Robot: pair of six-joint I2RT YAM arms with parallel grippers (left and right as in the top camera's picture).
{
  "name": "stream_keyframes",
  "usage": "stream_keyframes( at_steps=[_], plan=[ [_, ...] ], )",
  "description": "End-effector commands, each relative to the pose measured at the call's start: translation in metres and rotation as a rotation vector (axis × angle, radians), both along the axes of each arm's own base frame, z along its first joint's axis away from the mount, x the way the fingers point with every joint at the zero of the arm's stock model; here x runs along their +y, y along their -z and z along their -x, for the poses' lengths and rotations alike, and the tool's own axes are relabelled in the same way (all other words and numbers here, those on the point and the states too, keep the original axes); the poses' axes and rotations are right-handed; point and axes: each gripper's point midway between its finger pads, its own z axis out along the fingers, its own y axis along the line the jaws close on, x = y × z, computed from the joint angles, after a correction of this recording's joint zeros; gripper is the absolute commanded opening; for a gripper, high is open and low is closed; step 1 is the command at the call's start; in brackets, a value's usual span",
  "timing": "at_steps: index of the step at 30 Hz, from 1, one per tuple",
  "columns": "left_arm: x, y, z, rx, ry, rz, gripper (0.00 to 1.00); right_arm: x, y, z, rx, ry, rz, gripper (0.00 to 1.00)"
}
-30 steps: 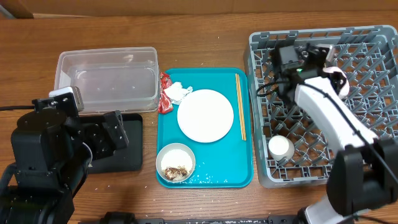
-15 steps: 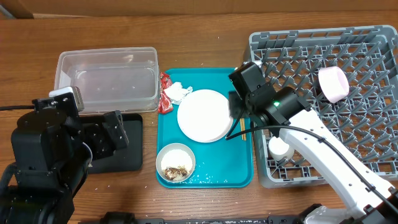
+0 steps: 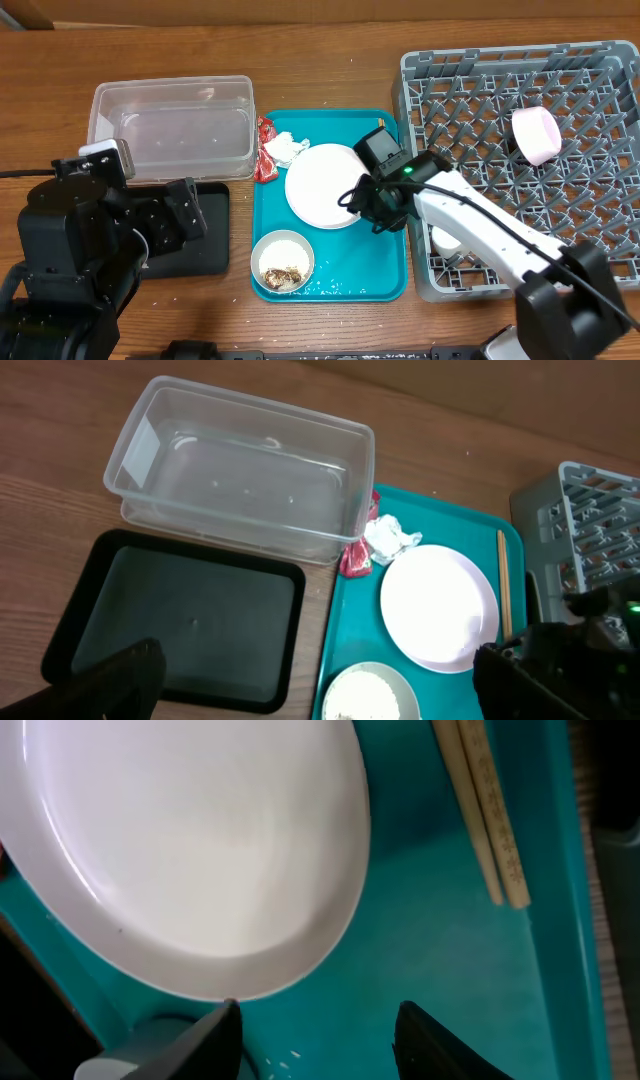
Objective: Sort waste into correct bins and load items into the dishwasher
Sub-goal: 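Move the right gripper to the white plate edge and grasp it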
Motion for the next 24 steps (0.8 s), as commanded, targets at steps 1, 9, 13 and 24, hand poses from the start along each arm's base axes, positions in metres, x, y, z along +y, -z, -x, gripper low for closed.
stream_keyframes(
  at_steps=[1, 9, 13, 24],
  plan=[
    [0.002, -0.005, -0.001, -0.016, -0.021, 0.006, 1.0, 0.008, 0.026, 0.004, 0.062, 0.079, 0.017, 0.52],
    [0.002, -0.005, -0.001, -0.016, -0.021, 0.006, 1.0, 0.008, 0.059, 0.0, 0.098, 0.155, 0.072, 0.38],
    [0.002, -0.005, -0.001, -0.016, -0.021, 0.006, 1.0, 0.008, 0.058, 0.0, 0.097, 0.153, 0.071, 0.2],
    [0.002, -0.005, -0.001, -0.016, -0.021, 0.006, 1.0, -0.002, 0.004, -0.028, -0.053, 0.088, 0.143, 0.04]
  ],
)
